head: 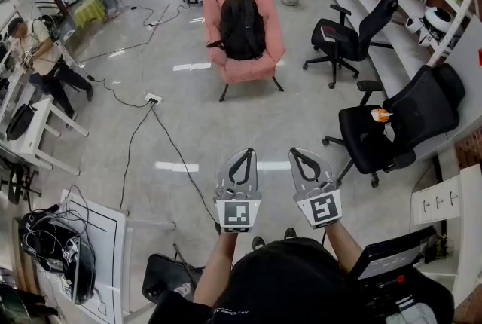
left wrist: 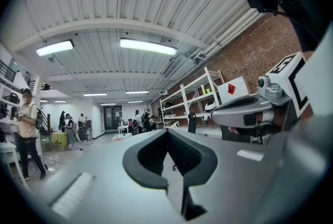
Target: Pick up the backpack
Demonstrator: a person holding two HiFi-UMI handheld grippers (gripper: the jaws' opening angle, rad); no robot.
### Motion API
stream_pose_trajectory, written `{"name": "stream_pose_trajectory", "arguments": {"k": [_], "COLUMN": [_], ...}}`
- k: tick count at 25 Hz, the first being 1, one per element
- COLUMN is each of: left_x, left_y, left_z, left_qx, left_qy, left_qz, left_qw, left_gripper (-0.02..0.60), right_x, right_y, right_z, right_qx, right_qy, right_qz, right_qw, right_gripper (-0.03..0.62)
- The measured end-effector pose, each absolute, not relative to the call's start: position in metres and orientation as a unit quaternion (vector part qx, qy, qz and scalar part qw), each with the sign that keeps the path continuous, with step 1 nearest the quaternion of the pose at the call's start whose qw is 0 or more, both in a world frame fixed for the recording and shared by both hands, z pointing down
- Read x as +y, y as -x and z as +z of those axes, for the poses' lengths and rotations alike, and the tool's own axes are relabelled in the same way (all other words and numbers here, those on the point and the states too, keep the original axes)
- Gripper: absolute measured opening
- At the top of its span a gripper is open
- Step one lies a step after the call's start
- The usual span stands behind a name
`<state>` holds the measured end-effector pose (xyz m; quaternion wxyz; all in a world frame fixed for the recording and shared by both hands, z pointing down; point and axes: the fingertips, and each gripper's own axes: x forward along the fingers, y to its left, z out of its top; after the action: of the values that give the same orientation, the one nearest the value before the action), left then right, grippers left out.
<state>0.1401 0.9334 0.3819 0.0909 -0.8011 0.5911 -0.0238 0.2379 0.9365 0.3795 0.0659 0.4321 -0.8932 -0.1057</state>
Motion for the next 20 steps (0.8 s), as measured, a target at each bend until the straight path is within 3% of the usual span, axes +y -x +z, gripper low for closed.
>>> {"name": "stream_pose_trajectory", "arguments": {"k": [20], "left_x": [0.922], "left_y": [-0.124], "left_z": [0.400], "left_qx": [0.584], "left_qy": [0.808], "left_qz": [-0.022], "left_qw": [0.074], "left_gripper": [0.002], "right_x": [0.935], "right_y": [-0.205], "right_z": [0.408], "right_qx": [-0.908], "right_qy": [-0.399], "right_qz": [-0.088], "right_qw": [0.091], "right_gripper": [0.012]}}
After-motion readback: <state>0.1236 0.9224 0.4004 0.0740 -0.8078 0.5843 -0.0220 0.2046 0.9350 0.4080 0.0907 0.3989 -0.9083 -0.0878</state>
